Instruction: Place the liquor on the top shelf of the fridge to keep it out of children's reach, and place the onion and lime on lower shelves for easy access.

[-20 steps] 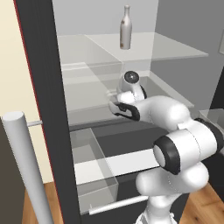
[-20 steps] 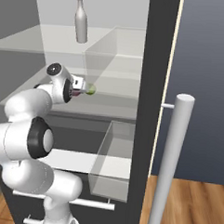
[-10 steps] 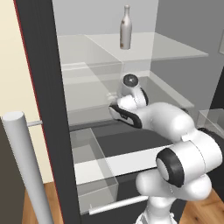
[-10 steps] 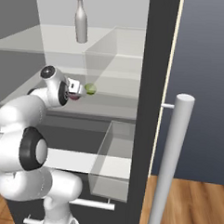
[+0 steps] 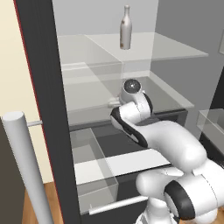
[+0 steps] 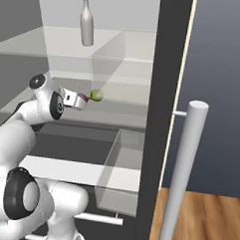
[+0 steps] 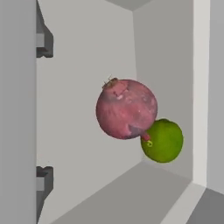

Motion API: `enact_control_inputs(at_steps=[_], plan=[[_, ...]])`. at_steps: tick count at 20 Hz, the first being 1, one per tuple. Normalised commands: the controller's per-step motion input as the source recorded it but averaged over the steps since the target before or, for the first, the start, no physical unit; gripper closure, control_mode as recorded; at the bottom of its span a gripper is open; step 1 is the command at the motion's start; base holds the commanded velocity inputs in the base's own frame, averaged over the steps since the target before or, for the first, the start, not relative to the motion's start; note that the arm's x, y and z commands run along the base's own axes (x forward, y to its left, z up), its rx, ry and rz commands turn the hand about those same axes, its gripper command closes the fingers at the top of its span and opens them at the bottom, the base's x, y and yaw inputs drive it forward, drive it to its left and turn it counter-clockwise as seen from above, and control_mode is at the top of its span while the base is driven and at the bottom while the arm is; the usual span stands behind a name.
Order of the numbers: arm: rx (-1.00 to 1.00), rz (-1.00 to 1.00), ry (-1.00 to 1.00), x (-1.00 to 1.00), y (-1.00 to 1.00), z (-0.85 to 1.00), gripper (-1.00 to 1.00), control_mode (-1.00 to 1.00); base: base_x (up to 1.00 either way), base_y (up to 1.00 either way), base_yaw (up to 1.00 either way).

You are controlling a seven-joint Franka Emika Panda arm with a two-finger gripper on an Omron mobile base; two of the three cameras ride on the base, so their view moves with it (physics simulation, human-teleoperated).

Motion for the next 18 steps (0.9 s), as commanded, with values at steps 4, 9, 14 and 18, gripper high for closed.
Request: enact_control_inputs(at_steps=[4, 9, 14, 18], plan=[[0.00, -0.06, 0.00, -0.88, -0.01, 0.25, -1.00, -1.00, 0.00, 0.00, 0.00], [0.00, -0.03, -0.02, -0.95, -0.04, 0.24, -1.00, -1.00, 0.00, 0.00, 0.00], [0.00, 0.00, -0.09, -1.00, -0.22, 0.17, -1.00, -1.00, 0.00, 0.00, 0.00], [0.03, 0.00, -0.11, -1.00, -0.33, 0.17, -1.00, -1.00, 0.00, 0.00, 0.00]])
